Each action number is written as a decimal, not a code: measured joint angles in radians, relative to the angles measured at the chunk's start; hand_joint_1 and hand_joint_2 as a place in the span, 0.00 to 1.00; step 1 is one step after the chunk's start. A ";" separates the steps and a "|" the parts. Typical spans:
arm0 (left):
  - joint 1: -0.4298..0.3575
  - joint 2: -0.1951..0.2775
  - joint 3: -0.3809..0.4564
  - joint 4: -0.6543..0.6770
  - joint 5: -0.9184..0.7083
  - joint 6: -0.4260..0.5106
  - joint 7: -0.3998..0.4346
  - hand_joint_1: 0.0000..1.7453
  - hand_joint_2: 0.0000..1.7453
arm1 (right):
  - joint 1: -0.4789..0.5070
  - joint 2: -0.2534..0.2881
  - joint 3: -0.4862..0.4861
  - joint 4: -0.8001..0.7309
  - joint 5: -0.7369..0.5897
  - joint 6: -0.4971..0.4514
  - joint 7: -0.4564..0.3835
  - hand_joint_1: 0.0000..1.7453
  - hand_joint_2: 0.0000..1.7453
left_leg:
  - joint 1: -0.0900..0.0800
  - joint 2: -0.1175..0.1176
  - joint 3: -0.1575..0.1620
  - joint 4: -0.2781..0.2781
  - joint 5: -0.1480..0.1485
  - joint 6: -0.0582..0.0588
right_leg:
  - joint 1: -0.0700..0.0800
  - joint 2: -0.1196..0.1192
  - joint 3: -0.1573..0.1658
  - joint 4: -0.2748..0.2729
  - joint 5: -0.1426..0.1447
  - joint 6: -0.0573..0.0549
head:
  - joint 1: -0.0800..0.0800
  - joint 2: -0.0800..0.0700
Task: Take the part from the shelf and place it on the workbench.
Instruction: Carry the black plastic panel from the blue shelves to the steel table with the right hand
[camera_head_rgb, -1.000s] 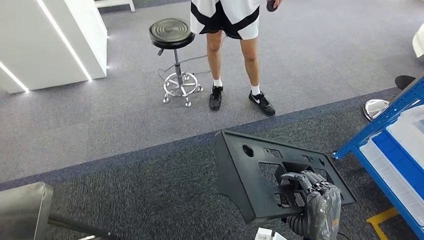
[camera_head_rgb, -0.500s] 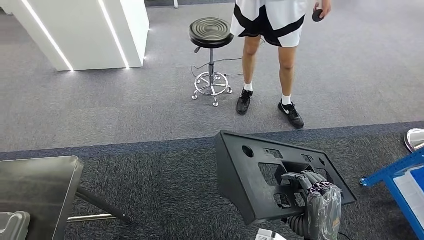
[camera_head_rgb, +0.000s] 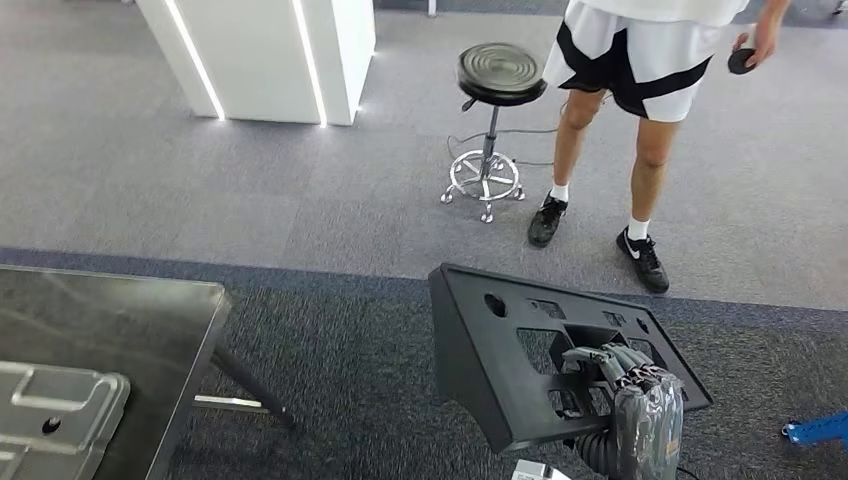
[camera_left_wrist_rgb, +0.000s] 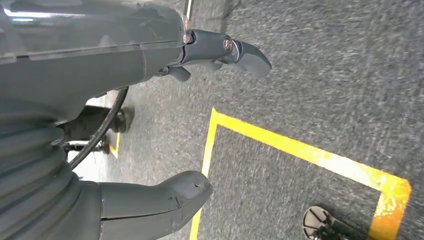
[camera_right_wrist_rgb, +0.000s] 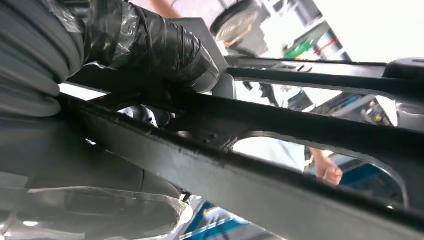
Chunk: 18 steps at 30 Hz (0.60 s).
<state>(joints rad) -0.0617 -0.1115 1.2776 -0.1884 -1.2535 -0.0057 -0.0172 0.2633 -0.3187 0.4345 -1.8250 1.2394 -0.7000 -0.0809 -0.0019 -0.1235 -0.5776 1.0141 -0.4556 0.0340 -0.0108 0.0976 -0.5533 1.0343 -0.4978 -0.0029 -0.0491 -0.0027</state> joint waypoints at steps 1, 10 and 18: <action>0.001 0.000 0.000 0.000 0.000 0.000 0.000 0.00 1.00 | 0.000 0.000 0.000 0.000 0.000 0.000 0.000 1.00 1.00 | 0.002 -0.013 -0.005 0.000 0.002 -0.007 | 0.002 -0.008 0.000 -0.005 0.001 -0.001 | 0.000 0.000; 0.002 0.000 0.000 0.000 0.000 0.000 0.000 0.00 1.00 | 0.001 0.000 0.000 -0.002 0.000 0.000 0.000 1.00 1.00 | 0.014 0.117 -0.137 0.259 -0.103 -0.045 | 0.001 -0.147 0.023 -0.033 0.003 -0.020 | -0.002 0.000; 0.005 0.001 0.000 0.000 0.000 0.000 -0.001 0.00 1.00 | -0.002 0.000 0.000 -0.003 0.000 0.000 0.002 1.00 1.00 | 0.005 0.153 0.004 -0.006 -0.004 -0.014 | 0.004 -0.211 0.047 -0.023 -0.027 0.020 | 0.001 0.000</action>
<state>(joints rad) -0.0562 -0.1109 1.2776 -0.1884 -1.2533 -0.0057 -0.0179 0.2610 -0.3185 0.4340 -1.8280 1.2394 -0.7004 -0.0787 0.0032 0.0292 -0.5734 1.0085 -0.4595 0.0202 -0.0069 -0.1136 -0.5060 1.0111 -0.5244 0.0169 -0.0484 -0.0027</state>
